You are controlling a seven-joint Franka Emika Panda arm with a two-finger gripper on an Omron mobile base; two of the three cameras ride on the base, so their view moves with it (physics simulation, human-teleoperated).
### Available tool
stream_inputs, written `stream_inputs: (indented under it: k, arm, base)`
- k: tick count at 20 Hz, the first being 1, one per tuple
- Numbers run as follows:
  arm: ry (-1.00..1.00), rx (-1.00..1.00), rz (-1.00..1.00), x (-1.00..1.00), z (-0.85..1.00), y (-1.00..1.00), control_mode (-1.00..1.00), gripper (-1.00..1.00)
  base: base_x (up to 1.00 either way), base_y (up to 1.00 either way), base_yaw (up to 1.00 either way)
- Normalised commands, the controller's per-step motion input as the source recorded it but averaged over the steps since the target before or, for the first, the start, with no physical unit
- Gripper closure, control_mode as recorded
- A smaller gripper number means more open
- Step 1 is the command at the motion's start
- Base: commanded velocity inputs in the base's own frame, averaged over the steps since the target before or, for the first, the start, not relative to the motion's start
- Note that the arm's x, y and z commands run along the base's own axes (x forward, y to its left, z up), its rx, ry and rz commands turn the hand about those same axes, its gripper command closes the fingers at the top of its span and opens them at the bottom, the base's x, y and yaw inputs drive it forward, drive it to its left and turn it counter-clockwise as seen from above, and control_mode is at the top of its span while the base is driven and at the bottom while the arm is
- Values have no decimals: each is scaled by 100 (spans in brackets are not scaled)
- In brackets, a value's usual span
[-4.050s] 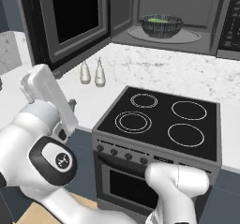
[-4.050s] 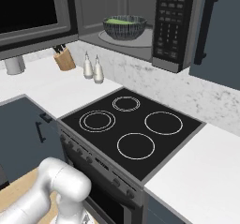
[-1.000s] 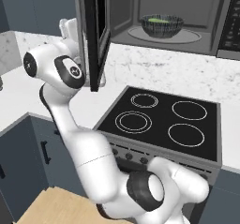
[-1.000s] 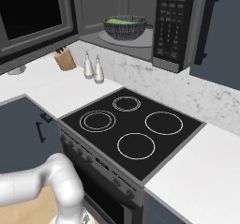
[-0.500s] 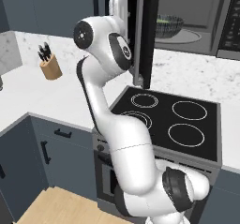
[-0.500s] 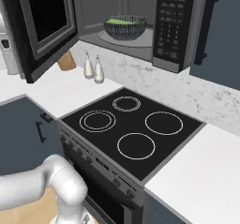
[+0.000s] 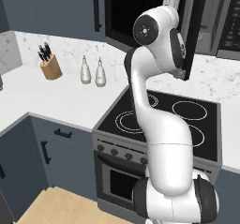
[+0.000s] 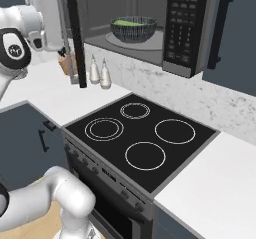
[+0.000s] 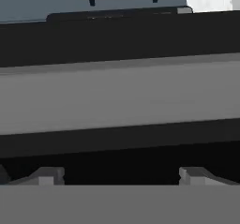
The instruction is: Pick the corn from the sink and place it in the bowl. Then pick the bowl and place it in the microwave. Then close the microwave door and press the start button.
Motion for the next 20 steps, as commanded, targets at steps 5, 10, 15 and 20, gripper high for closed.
stream_inputs:
  k: [5,10,15,20]
  arm:
    - [-6,14,-3,57,0,-70,-100,-100]
    - [0,10,0,98,-5,-32,-100,-100]
    - [-1,3,0,62,-4,-8,-100,-100]
    - [-6,2,0,44,-10,-29,-100,-100]
  base:
    - [0,0,0]
    - [0,0,0]
    - [0,0,0]
    - [0,0,0]
